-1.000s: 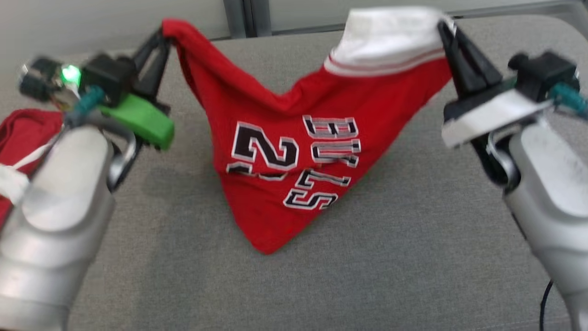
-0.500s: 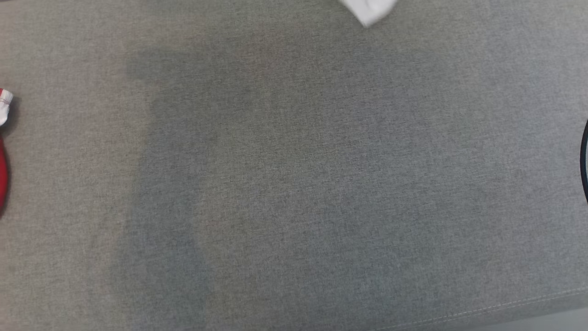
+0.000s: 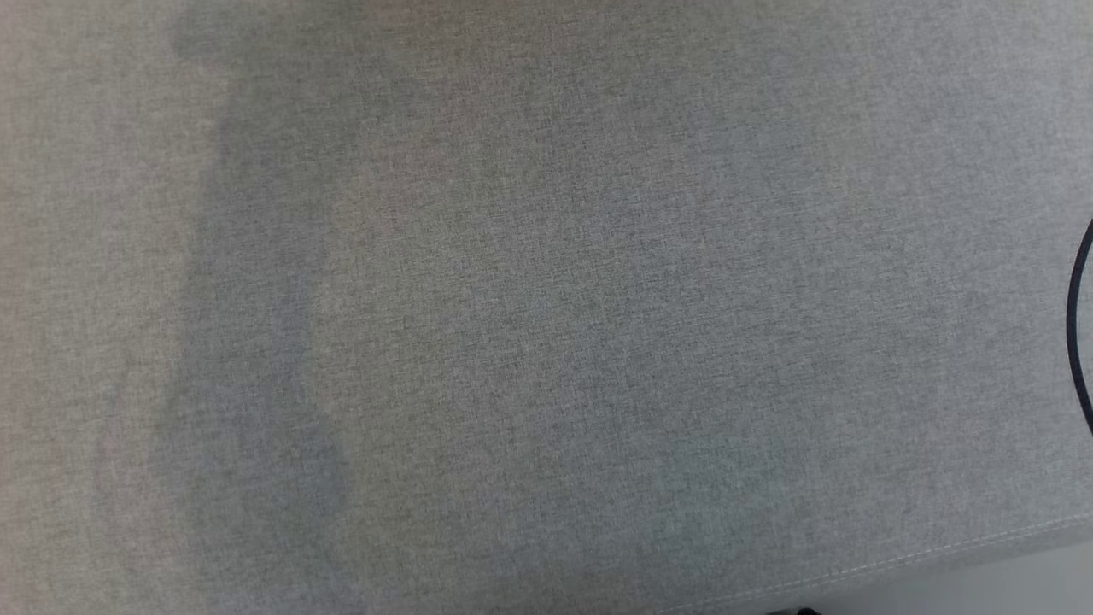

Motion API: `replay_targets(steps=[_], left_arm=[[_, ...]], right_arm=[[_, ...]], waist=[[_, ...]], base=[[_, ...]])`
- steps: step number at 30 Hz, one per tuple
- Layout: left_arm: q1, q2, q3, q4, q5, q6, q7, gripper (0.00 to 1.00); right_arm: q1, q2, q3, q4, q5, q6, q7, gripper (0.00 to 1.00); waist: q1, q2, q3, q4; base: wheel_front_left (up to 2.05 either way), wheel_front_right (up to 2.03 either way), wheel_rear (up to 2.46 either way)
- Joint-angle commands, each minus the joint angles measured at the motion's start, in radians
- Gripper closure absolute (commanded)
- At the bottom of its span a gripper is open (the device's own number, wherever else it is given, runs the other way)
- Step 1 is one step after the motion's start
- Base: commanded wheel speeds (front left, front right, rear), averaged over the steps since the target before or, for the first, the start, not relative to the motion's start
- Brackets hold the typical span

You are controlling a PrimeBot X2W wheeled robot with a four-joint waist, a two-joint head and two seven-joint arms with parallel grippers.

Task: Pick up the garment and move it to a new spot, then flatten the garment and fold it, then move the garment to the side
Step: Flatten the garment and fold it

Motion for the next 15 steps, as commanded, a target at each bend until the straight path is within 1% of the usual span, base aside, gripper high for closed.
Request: replay_targets(steps=[1, 2, 4, 7, 9, 12, 15], left_arm=[[0.045, 0.018, -0.009, -0.018, -0.003, 0.002, -0.011, 1.0], [0.086, 0.027, -0.018, -0.035, -0.004, 0.002, -0.015, 1.0], [0.142, 0.052, 0.012, -0.105, -0.008, 0.002, -0.017, 1.0], [0.297, 0.078, 0.052, -0.204, 0.017, 0.008, -0.014, 1.0], [0.403, 0.092, 0.092, -0.281, 0.03, 0.029, -0.013, 1.0], [0.604, 0.101, 0.138, -0.4, 0.051, 0.066, -0.013, 1.0], [0.807, 0.101, 0.175, -0.497, 0.075, 0.098, -0.013, 1.0]], right_arm=[[0.054, -0.01, -0.006, -0.035, 0.018, -0.002, -0.005, 1.0], [0.101, -0.018, 0.0, -0.062, 0.018, -0.002, -0.004, 1.0], [0.18, -0.036, 0.002, -0.126, 0.032, -0.002, -0.005, 1.0], [0.337, -0.057, 0.018, -0.226, 0.052, -0.002, -0.004, 1.0], [0.447, -0.072, 0.027, -0.294, 0.065, -0.002, -0.004, 1.0], [0.627, -0.099, 0.033, -0.399, 0.09, -0.002, -0.004, 1.0], [0.801, -0.126, 0.038, -0.496, 0.113, -0.002, -0.004, 1.0]], waist=[[-0.0001, 0.0, 0.005, -0.005], [-0.0001, 0.0, -0.007, -0.004], [-0.0001, 0.0, -0.02, -0.001], [-0.0001, 0.0, -0.053, 0.005], [-0.0001, 0.0, -0.076, 0.006], [-0.0001, 0.0, -0.115, 0.015], [-0.0001, 0.0, -0.152, 0.029]], base=[[0.0, 0.0, 0.0], [0.0, 0.0, 0.0], [0.0, 0.0, 0.0], [0.0, 0.0, 0.0], [0.0, 0.0, 0.0], [0.0, 0.0, 0.0], [0.0, 0.0, 0.0]])
